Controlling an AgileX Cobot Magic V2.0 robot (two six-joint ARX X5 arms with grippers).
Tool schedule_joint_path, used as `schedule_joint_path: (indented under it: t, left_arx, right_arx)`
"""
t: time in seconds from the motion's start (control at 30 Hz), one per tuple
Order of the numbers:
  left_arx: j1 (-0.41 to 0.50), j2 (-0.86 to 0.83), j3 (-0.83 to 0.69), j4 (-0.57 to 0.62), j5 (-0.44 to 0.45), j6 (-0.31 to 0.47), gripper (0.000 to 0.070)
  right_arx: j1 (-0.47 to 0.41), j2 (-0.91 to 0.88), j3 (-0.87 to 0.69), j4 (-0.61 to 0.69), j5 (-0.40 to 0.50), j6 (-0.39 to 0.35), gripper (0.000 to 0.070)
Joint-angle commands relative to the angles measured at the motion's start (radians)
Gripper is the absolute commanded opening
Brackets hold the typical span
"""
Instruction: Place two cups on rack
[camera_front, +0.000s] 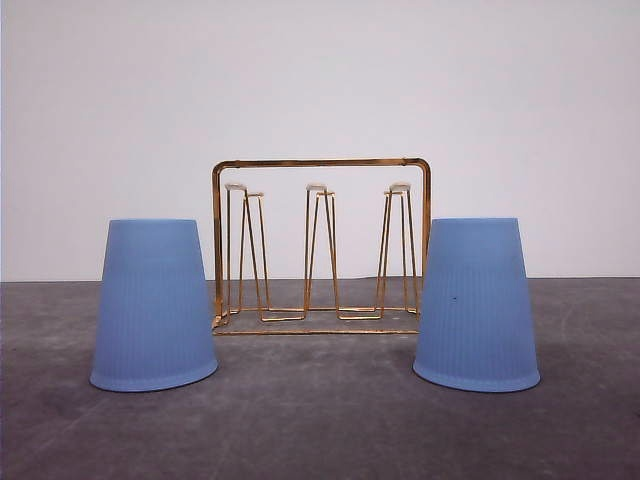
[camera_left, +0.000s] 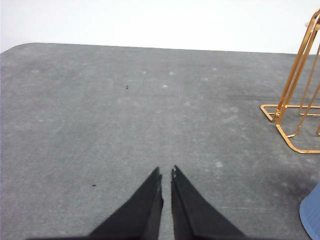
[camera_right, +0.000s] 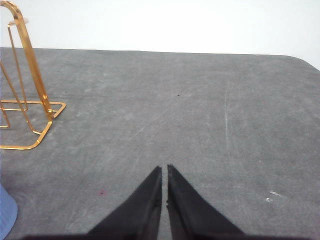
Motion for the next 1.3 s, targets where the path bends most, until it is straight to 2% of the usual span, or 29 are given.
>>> schedule_joint_path:
  t: [0.0,0.1,0.23,0.37,0.47,0.53,0.6,0.93,1.1,1.27]
  left_arx:
    - [0.001,-0.001,-0.014,-0.004,0.002,-0.017,0.0016]
    - [0.001,-0.001,-0.014,-0.004,0.002,-0.089,0.0016]
    - [0.001,-0.001,-0.014,-0.001,0.002,-0.222,0.0016]
    - [0.001,-0.001,-0.013,0.062,0.002,-0.333,0.0011]
    - [0.001,-0.001,0.008,0.146,0.001,-0.375,0.0011]
    - [0.001,-0.001,0.055,0.149,0.0,-0.374,0.0012]
    - [0.001,0.004,0.12,0.1,-0.003,-0.373,0.0012]
    - [0.001,0.175,0.544,-0.402,0.019,-0.364,0.0012]
    - [0.001,0.308,0.678,-0.598,0.127,-0.275,0.0011]
    - [0.001,0.448,0.749,-0.707,0.258,-0.171,0.0011]
  right_arx:
    - [-0.001,0.001,-0.006,0.011,0.001,0.0,0.0017]
    - [-0.001,0.001,-0.006,0.011,0.001,0.0,0.0017]
    - [0.0,0.001,-0.006,0.035,0.0,0.02,0.0017]
    - [0.0,0.001,0.0,0.083,0.0,0.147,0.001]
    - [0.0,0.001,0.04,0.094,0.002,0.23,0.0007]
    - [-0.001,0.001,0.091,0.074,0.003,0.262,0.0007]
    - [-0.001,0.002,0.149,0.041,0.001,0.27,0.0007]
    - [-0.001,0.08,0.487,-0.307,-0.003,0.26,0.0007]
    - [0.0,0.17,0.567,-0.473,-0.075,0.214,0.0007]
    - [0.0,0.266,0.577,-0.516,-0.203,0.13,0.0007]
